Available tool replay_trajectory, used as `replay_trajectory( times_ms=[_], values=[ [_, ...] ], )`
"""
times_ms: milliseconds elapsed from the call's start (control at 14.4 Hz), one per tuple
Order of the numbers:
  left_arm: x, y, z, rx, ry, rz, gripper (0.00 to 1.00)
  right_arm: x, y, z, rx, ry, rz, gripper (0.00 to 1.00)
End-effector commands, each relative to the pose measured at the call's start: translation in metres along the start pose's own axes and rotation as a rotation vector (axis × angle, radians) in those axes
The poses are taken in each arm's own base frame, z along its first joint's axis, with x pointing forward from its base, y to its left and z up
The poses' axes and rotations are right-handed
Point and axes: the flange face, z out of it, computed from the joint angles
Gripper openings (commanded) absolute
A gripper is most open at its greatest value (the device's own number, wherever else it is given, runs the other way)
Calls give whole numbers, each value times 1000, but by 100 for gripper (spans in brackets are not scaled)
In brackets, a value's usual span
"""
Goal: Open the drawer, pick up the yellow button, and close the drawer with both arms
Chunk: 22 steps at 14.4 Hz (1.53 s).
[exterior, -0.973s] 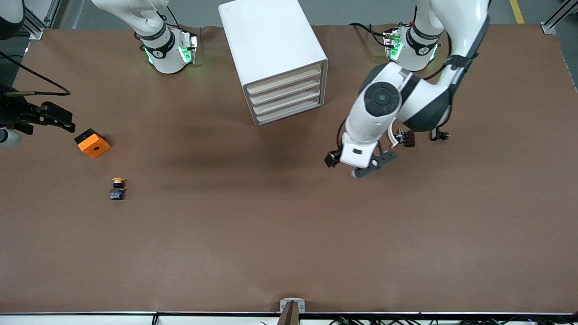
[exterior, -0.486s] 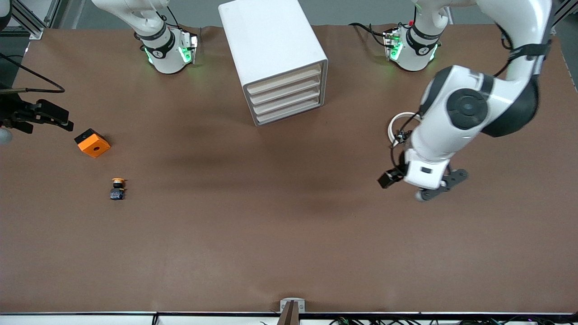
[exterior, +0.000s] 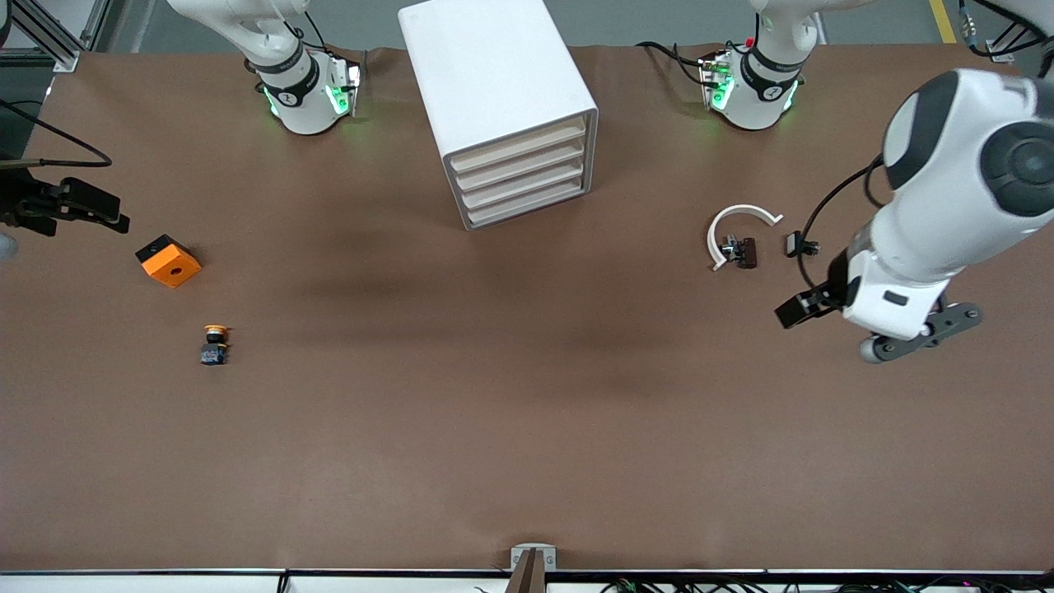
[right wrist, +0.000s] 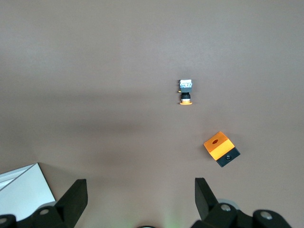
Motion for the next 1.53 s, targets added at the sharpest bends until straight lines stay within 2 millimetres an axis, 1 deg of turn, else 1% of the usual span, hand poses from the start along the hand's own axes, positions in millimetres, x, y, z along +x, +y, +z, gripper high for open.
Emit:
replay_trajectory(
  times_ms=[0, 69, 139, 208, 278, 347, 417, 556, 625, 764, 903, 973, 1042, 1320, 1459],
  values=[
    [6, -44, -30, -14, 5, 111, 100, -2, -3, -3, 3, -4, 4, 100],
    [2, -52, -43, -8, 23, 144, 100, -2, -4, -3, 6, -4, 4, 100],
    [-5, -57, -49, 9, 17, 181, 100, -1, -3, -2, 6, -4, 5, 100],
    [-11, -67, -60, 27, 11, 195, 100, -1, -2, -3, 3, -1, 6, 100],
    [-18, -75, -69, 43, 6, 195, 100, -1, -1, -3, 0, 2, 6, 100],
    [-26, -78, -76, 48, -3, 201, 100, -1, 0, -3, -2, 0, 8, 100],
    [-33, -89, -82, 32, -20, 195, 100, -1, 1, -3, -15, 2, 10, 100],
    [-53, -107, -86, -27, -52, 201, 100, -1, 3, -3, -59, -2, 11, 100],
    [-59, -117, -88, -37, -55, 214, 100, -1, 2, -4, -64, 0, 7, 100],
    [-78, -130, -93, -35, -40, 221, 100, -1, 4, -4, -64, -2, 4, 100],
    [-97, -136, -93, -36, -22, 224, 100, -1, 4, -4, -64, -2, 4, 100],
    [-109, -132, -92, -34, -16, 246, 100, -1, 3, -4, -64, -2, 3, 100],
    [-112, -132, -91, -33, -15, 249, 100, -1, 3, -4, -66, -2, 3, 100],
    [-113, -134, -93, -31, -20, 252, 100, -1, 3, -4, -64, -1, 3, 100],
    [-111, -133, -93, -31, -21, 281, 100, -1, 3, -4, -64, -2, 3, 100]
  ],
)
